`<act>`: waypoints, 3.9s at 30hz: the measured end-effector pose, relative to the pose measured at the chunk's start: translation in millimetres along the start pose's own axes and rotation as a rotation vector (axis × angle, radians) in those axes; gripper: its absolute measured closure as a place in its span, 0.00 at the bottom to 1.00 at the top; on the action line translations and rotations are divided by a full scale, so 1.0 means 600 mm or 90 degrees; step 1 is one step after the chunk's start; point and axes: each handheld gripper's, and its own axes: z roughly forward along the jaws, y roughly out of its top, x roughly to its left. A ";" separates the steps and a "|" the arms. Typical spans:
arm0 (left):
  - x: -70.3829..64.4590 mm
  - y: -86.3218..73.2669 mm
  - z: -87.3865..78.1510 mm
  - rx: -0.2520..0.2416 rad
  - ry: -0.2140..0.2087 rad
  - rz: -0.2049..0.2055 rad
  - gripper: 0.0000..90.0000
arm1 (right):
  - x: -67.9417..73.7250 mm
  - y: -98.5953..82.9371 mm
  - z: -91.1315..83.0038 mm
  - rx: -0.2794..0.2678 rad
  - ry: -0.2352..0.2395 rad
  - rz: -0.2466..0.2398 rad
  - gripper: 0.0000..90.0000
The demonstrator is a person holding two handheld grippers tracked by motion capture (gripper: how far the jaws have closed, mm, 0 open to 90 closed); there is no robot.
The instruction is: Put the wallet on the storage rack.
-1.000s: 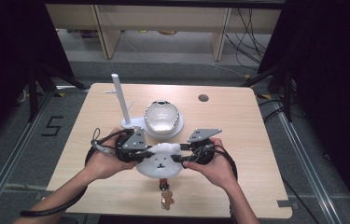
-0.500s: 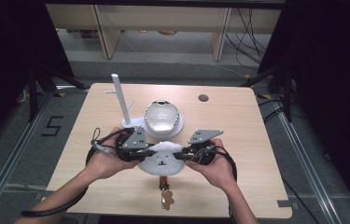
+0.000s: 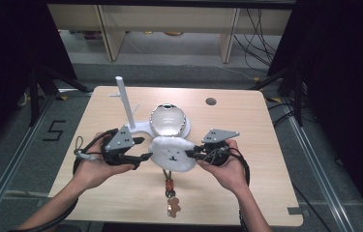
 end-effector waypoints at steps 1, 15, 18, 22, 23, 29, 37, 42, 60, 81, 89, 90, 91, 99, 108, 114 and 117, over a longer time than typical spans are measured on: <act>0.003 -0.006 -0.007 0.006 0.009 -0.010 0.47 | -0.003 0.001 -0.001 -0.004 -0.004 0.000 0.86; 0.018 -0.141 -0.037 -0.023 0.065 -0.148 0.41 | -0.026 0.018 -0.009 -0.025 -0.034 0.021 0.86; 0.022 -0.152 -0.044 -0.028 0.072 -0.167 0.40 | -0.029 0.023 -0.011 -0.022 -0.036 0.024 0.86; 0.028 -0.173 -0.052 -0.033 0.090 -0.194 0.40 | -0.041 0.035 -0.011 -0.035 -0.037 0.011 0.85; 0.028 -0.173 -0.052 -0.033 0.090 -0.194 0.40 | -0.042 0.037 -0.012 -0.043 -0.047 0.015 0.85; 0.023 -0.193 -0.048 -0.034 0.087 -0.222 0.40 | -0.054 0.053 -0.015 -0.046 -0.054 0.020 0.85; 0.015 -0.207 -0.036 -0.028 0.077 -0.234 0.40 | -0.076 0.083 -0.012 -0.057 -0.081 0.011 0.85; 0.015 -0.211 -0.035 -0.030 0.074 -0.233 0.40 | -0.086 0.094 -0.005 -0.057 -0.085 0.014 0.85; 0.013 -0.211 -0.031 -0.028 0.068 -0.235 0.40 | -0.112 0.123 0.065 -0.028 -0.076 0.017 0.85; 0.011 -0.214 -0.026 -0.025 0.066 -0.238 0.40 | -0.142 0.120 0.145 0.049 -0.111 0.026 0.84; 0.007 -0.211 -0.020 -0.020 0.055 -0.228 0.40 | -0.143 0.117 0.155 0.057 -0.139 0.027 0.80; 0.007 -0.211 -0.020 -0.020 0.055 -0.228 0.40 | -0.143 0.117 0.155 0.057 -0.139 0.027 0.80; 0.007 -0.211 -0.020 -0.021 0.055 -0.228 0.40 | -0.143 0.116 0.157 0.058 -0.138 0.022 0.79; 0.002 -0.211 -0.016 -0.012 0.055 -0.230 0.40 | -0.140 0.119 0.163 0.076 -0.170 -0.004 0.66; 0.002 -0.212 -0.013 -0.017 0.049 -0.231 0.40 | -0.144 0.118 0.160 0.050 -0.171 0.010 0.49; 0.000 -0.213 -0.012 -0.022 0.044 -0.233 0.40 | -0.138 0.120 0.156 0.039 -0.163 0.020 0.49; 0.000 -0.213 -0.012 -0.019 0.044 -0.234 0.40 | -0.136 0.124 0.150 0.034 -0.166 0.022 0.48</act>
